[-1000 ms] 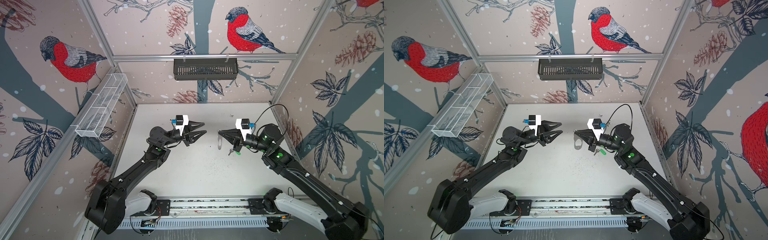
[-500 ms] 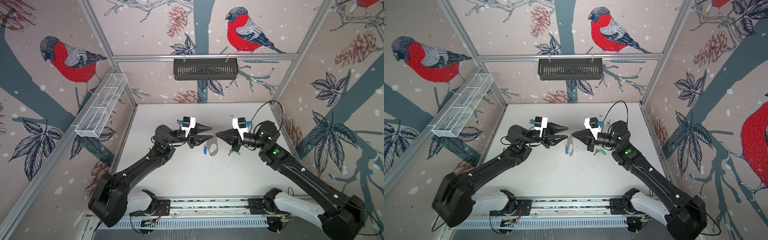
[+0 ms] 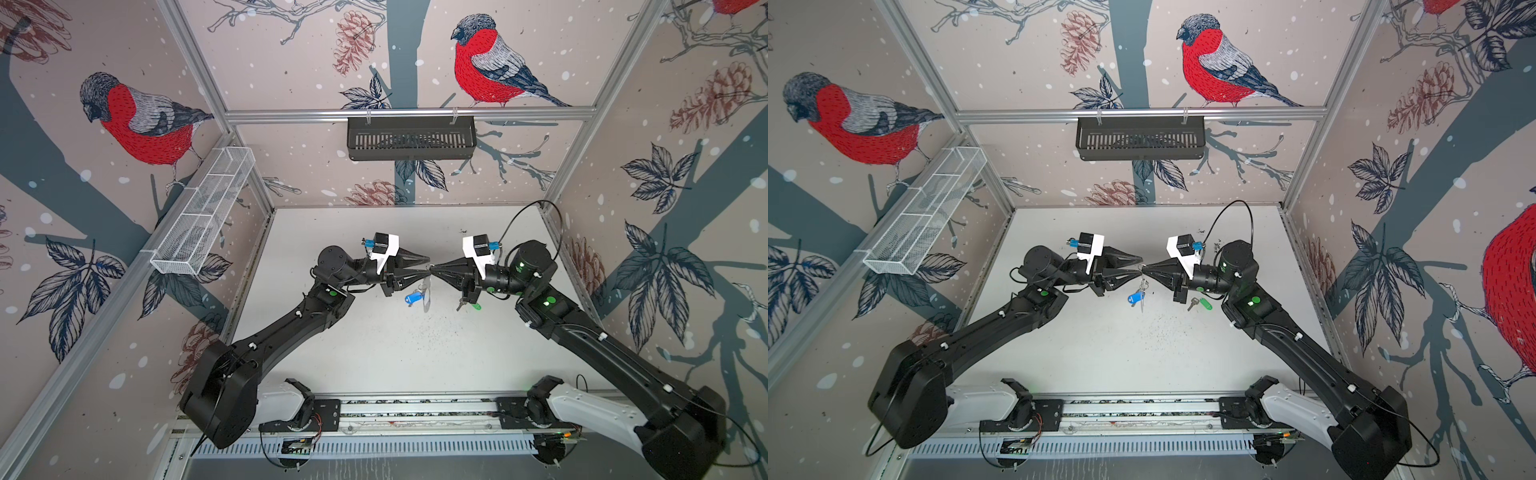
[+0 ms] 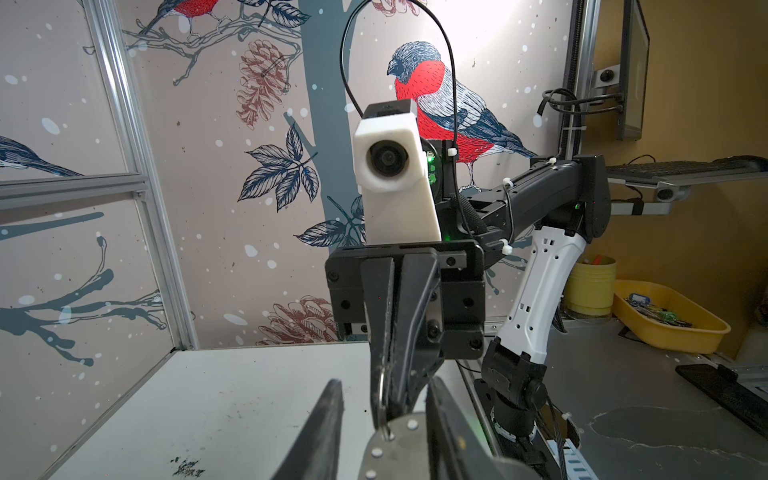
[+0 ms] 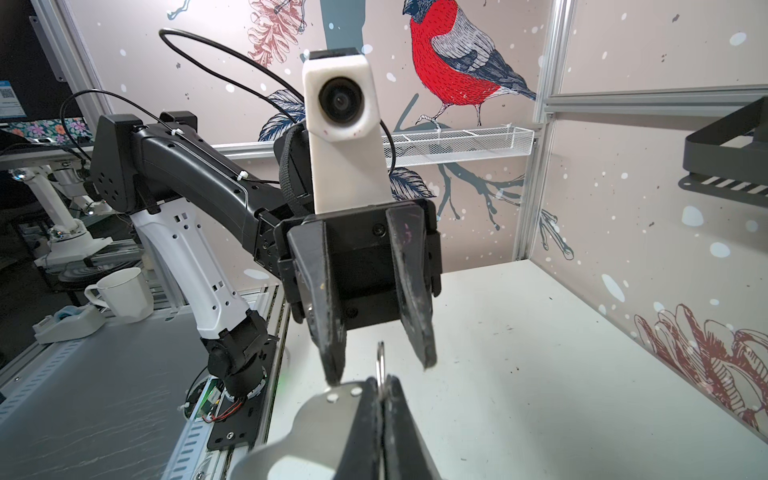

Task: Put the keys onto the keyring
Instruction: 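Move the left gripper to the steel plate and close on it beside the right gripper, then open the right gripper and draw it back while the left gripper holds the plate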

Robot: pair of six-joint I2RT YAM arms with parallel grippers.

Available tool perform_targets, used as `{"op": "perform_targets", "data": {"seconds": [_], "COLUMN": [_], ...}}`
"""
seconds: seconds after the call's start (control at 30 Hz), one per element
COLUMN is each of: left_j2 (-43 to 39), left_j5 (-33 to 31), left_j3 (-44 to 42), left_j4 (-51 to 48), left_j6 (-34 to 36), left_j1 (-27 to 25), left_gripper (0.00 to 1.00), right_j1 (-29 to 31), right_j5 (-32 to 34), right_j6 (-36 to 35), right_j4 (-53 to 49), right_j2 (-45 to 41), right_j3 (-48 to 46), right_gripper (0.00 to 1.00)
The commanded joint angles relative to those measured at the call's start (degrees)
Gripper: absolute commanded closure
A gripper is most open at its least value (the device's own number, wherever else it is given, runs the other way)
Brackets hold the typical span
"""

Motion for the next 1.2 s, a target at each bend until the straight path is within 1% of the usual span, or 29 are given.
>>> {"op": "perform_targets", "data": {"seconds": [0.0,0.1,0.2,0.53,0.73,0.87,0.93,0.97,1.03,1.17], "left_j2": [0.14,0.23,0.23,0.05,-0.47,-1.26,-1.66,-1.72,-1.79,-1.68], "left_j5": [0.57,0.56,0.57,0.54,0.26,-0.44,-0.93,-1.06,-1.07,-0.76], "left_j3": [0.72,0.85,0.92,0.9,-0.07,-0.79,-1.17,-1.28,-1.34,-1.18], "left_j4": [-0.32,-0.8,-1.26,-4.07,-4.6,-4.5,-4.6,-4.54,-4.72,-4.63], "left_j6": [0.9,1.1,1.38,3.09,3.23,3.47,3.62,3.72,3.8,3.83], "left_j1": [-0.1,-0.11,-0.22,-0.58,-0.67,-0.67,-0.67,-0.67,-0.67,-0.67], "left_gripper": [0.72,0.8,0.85,0.95,0.94,0.87,0.8,0.8,0.8,0.86], "right_j1": [0.03,0.03,0.03,0.03,0.06,0.03,0.03,0.02,-0.01,0.03], "right_j5": [-1.13,-1.39,-1.62,-1.86,-2.21,-2.57,-2.72,-2.68,-2.83,-3.21], "right_j6": [-0.44,-0.53,-0.54,-0.44,-0.12,0.29,0.39,0.44,0.52,0.7], "right_j4": [2.99,3.03,3.07,3.28,3.84,4.37,4.44,4.39,4.58,4.69], "right_j2": [0.13,0.16,0.17,0.12,-0.13,-0.22,-0.3,-0.35,-0.41,-0.15], "right_j3": [0.61,0.56,0.72,1.06,1.14,1.1,1.08,0.94,0.82,0.79], "right_gripper": [1.0,1.0,1.0,1.0,1.0,1.0,1.0,1.0,1.0,1.0]}}
